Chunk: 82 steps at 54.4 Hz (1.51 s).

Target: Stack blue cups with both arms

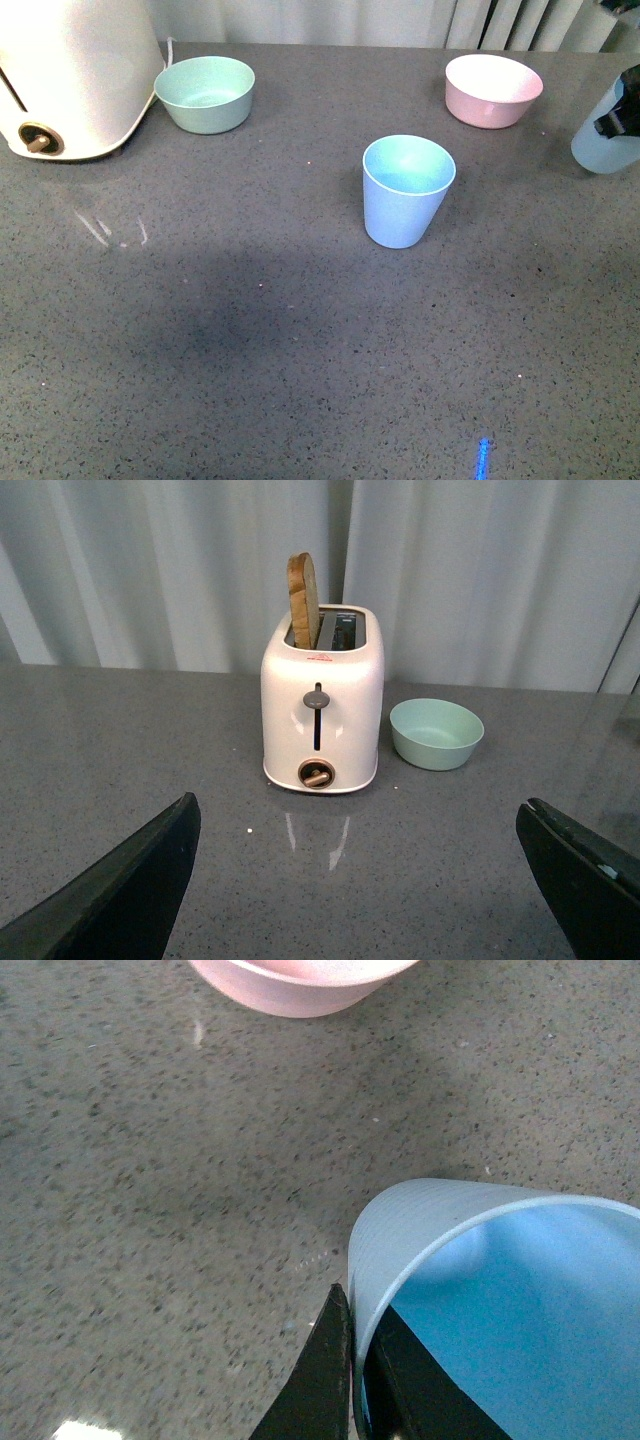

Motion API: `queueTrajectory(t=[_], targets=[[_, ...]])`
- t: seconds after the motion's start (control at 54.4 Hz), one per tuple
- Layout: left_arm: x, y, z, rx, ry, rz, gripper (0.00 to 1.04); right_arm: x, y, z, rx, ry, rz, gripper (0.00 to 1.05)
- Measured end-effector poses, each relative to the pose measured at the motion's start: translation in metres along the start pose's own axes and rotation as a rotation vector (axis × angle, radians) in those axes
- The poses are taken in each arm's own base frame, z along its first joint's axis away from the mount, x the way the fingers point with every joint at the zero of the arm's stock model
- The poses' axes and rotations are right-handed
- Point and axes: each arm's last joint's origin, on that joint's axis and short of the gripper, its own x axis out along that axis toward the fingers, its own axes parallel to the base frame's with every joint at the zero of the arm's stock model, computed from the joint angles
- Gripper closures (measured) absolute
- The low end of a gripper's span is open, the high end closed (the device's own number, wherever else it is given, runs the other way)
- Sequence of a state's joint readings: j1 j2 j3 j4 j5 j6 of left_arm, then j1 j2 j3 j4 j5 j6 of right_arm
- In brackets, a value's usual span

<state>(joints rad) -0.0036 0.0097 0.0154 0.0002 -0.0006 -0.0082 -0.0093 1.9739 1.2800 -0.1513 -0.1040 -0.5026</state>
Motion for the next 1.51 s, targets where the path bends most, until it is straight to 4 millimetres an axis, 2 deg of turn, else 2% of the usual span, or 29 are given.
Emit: queueTrajectory(t=[0.074,0.11,0.202,0.294,0.442,0.625,0.828,1.122,1.251,1.453,1.509], targets=[[0.0,0.0,0.0,0.0,0.0,0.0,0.09,-0.026,0.008,0.01,-0.029,-0.059,0.079,1.03],[0.0,0.0,0.0,0.0,0.0,0.0,0.09,-0.048,0.018,0.021,-0.059,-0.119,0.129,1.03],[0.0,0.0,0.0,0.0,0.0,0.0,0.09,-0.072,0.034,0.033,-0.107,-0.177,0.186,1.03],[0.0,0.0,0.0,0.0,0.0,0.0,0.09,-0.092,0.063,0.044,-0.177,-0.219,0.261,1.03],[0.0,0.0,0.0,0.0,0.0,0.0,0.09,-0.089,0.103,0.041,-0.249,-0.192,0.344,1.03],[0.0,0.0,0.0,0.0,0.0,0.0,0.09,-0.088,0.135,0.045,-0.308,-0.202,0.401,1.03],[0.0,0.0,0.0,0.0,0.0,0.0,0.09,-0.082,0.152,0.047,-0.333,-0.186,0.426,1.03],[0.0,0.0,0.0,0.0,0.0,0.0,0.09,-0.073,0.156,0.043,-0.337,-0.146,0.416,1.03],[0.0,0.0,0.0,0.0,0.0,0.0,0.09,-0.072,0.153,0.045,-0.321,-0.163,0.404,0.76],[0.0,0.0,0.0,0.0,0.0,0.0,0.09,-0.073,0.141,0.048,-0.289,-0.182,0.355,0.5],[0.0,0.0,0.0,0.0,0.0,0.0,0.09,-0.081,0.131,0.05,-0.262,-0.222,0.323,0.4]])
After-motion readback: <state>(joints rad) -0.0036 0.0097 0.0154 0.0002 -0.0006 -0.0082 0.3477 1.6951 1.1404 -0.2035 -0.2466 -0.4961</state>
